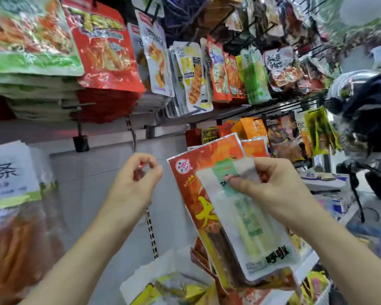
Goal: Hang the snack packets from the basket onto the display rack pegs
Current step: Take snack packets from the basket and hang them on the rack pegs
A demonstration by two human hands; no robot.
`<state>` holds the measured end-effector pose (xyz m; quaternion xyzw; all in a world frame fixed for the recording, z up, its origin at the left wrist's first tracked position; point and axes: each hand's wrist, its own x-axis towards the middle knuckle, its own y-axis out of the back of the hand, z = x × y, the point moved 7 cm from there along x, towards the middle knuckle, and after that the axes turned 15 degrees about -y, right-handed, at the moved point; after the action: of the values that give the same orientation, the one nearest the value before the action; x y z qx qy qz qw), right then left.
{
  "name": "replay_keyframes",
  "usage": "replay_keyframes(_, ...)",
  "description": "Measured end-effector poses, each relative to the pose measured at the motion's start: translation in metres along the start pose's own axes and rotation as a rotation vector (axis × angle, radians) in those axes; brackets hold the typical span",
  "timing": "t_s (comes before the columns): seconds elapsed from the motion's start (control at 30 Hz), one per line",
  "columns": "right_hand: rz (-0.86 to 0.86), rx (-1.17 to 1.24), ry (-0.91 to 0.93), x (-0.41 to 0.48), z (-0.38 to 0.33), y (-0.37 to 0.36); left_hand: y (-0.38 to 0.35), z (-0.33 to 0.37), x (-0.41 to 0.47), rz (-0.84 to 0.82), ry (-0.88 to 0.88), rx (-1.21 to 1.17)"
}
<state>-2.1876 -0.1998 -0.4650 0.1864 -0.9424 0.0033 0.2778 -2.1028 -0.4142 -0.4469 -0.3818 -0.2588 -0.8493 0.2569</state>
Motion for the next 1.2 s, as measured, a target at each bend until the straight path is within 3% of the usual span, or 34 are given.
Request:
replay_keyframes(0.1, -0.066, -0.011, 0.057, -0.006, -0.006, -0.013, 0.004, 0.003, -0.002, -0.060, 0.038, -0.012)
replay_keyframes(0.2, -0.130, 0.019, 0.088, -0.009, -0.005, -0.035, 0.010, 0.003, -0.006, -0.014, 0.053, -0.054)
replay_keyframes(0.4, -0.130, 0.266, -0.012, 0.009, 0.034, -0.054, 0.039, 0.010, -0.008, 0.254, -0.114, 0.137)
replay_keyframes(0.5, -0.081, 0.270, -0.089, 0.022, 0.048, -0.043, 0.045, 0.019, -0.001, 0.312, -0.158, 0.152)
replay_keyframes(0.67, 0.134, -0.469, 0.137, 0.040, 0.031, -0.010, 0.034, 0.035, 0.033, 0.293, -0.250, 0.271)
replay_keyframes(0.77, 0.167, -0.654, 0.167, 0.062, 0.030, -0.005, 0.025, 0.039, 0.048, 0.267, -0.278, 0.282)
replay_keyframes(0.93, 0.042, -0.248, -0.117, 0.103, 0.042, -0.010, 0.004, 0.037, 0.067, 0.182, -0.267, 0.293)
replay_keyframes(1.2, 0.022, 0.051, -0.235, 0.127, 0.033, -0.012, -0.022, 0.030, 0.098, 0.190, -0.288, 0.307)
